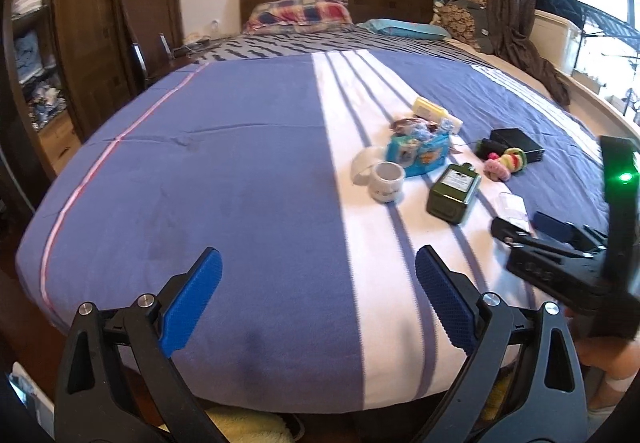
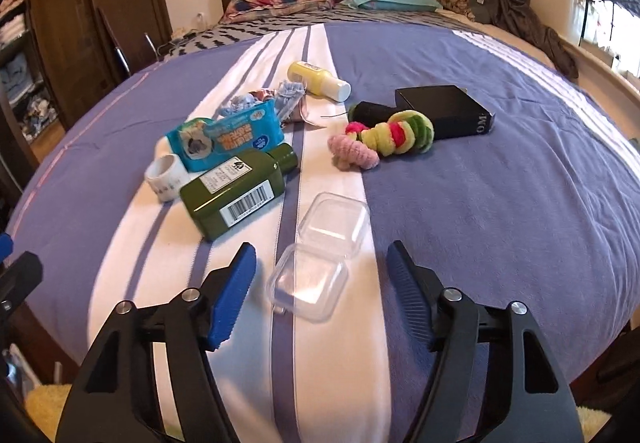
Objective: Collect trash
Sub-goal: 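Grasp the clear plastic box with the right tool while the left tool grasps the green bottle, then lower both held items over the black bin and open both tools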
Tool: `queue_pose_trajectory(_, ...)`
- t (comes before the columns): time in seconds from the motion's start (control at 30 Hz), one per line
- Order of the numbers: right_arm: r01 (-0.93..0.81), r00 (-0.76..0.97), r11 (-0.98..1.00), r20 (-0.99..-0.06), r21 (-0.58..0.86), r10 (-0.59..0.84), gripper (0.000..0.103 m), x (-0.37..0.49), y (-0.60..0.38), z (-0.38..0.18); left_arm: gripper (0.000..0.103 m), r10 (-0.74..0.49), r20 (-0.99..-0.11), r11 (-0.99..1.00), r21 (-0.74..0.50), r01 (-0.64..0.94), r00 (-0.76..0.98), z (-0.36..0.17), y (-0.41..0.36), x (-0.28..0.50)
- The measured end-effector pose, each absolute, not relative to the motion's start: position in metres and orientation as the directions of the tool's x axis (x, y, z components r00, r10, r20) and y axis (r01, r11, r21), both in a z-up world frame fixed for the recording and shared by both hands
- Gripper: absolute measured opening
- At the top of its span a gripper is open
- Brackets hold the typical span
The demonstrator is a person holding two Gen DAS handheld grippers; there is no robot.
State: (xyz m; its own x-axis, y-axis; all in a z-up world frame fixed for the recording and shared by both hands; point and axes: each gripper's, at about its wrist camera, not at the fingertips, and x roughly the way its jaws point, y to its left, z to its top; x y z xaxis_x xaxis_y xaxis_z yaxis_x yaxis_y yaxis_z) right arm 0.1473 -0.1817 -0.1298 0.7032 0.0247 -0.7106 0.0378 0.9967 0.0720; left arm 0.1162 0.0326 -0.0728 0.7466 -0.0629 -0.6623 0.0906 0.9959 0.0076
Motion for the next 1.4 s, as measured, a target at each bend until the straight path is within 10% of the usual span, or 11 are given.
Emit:
queue_pose_trajectory(0.23, 0.049, 0.725, 0.997, -0.688, 0.064, 0.008, 0.035, 0.148, -0.199, -0.129, 0.076, -0.225, -0.687, 0.971, -0.097, 0.219, 0.691, -0.088, 0.007, 0.138)
queue_pose_trajectory(1.4, -0.022, 0.768, 0.994, -0.635, 0.108, 0.086, 0.034, 0.099, -0.246, -0.099, 0.046, -0.295, -0.723, 0.946, -0.128, 0.298, 0.625, -0.109, -0.061, 0.143)
